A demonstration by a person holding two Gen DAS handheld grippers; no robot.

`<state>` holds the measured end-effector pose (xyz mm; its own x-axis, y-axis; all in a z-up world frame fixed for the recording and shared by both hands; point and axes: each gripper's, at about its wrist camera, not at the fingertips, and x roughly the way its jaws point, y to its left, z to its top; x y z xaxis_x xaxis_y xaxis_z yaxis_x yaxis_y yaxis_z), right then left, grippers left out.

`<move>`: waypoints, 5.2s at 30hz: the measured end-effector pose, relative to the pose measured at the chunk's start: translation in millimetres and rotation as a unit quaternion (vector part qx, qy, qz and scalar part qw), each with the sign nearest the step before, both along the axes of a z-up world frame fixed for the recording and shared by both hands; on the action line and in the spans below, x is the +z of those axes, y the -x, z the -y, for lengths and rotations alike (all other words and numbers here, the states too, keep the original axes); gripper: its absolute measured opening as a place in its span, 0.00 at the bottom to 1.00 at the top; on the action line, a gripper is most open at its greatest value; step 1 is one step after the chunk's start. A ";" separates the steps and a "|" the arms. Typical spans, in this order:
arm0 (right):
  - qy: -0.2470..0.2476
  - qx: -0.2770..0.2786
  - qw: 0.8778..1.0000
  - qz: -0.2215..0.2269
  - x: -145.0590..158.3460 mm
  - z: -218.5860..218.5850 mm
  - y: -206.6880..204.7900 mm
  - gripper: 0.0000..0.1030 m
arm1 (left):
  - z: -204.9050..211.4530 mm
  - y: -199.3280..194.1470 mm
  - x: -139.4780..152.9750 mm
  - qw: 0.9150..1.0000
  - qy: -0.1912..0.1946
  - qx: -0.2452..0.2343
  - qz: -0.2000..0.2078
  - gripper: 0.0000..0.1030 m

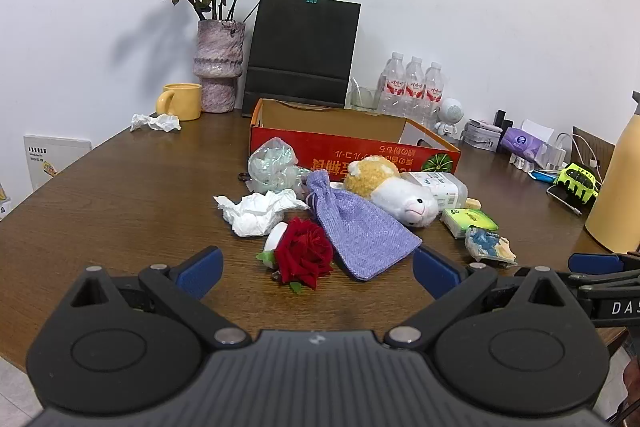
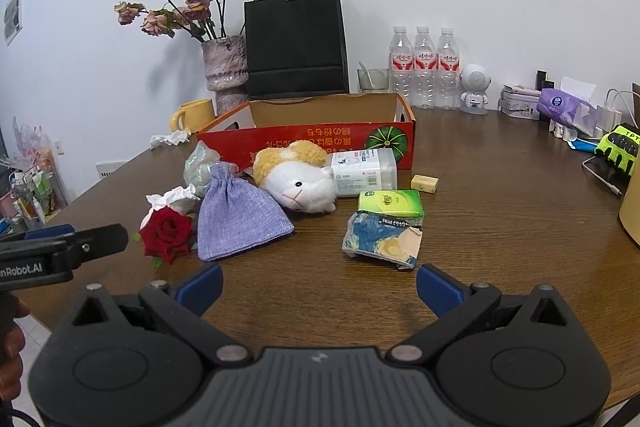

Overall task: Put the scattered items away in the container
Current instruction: 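Reach the left tool toward the red rose while the right tool approaches the blue packet, then close the left gripper on the red rose while the right gripper grasps the blue packet, then carry the rose and blue packet into the cardboard box and open both grippers, then move the left tool to the lavender pouch while the right tool approaches the green tissue pack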

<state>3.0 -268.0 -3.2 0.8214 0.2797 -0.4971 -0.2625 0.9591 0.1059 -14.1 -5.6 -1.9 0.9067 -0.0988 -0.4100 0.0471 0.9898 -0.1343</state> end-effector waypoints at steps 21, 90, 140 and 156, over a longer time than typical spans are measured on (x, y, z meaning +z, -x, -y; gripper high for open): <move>0.000 0.002 1.000 -0.015 -6.8 -0.3 -5.7 1.00 | 0.1 -5.8 -4.8 1.000 -0.001 0.001 -0.011 1.00; -0.046 -0.013 0.999 0.006 29.1 -41.5 -295.5 0.28 | 4.1 -283.1 38.3 0.999 0.042 0.014 0.010 0.52; -0.016 -0.008 1.000 0.007 26.2 -43.6 -268.4 1.00 | 12.7 -265.3 27.1 0.999 -0.001 0.035 0.017 1.00; 0.002 0.014 0.999 0.035 41.8 -24.4 -185.3 1.00 | 3.5 -189.4 49.1 0.999 0.007 0.012 0.042 1.00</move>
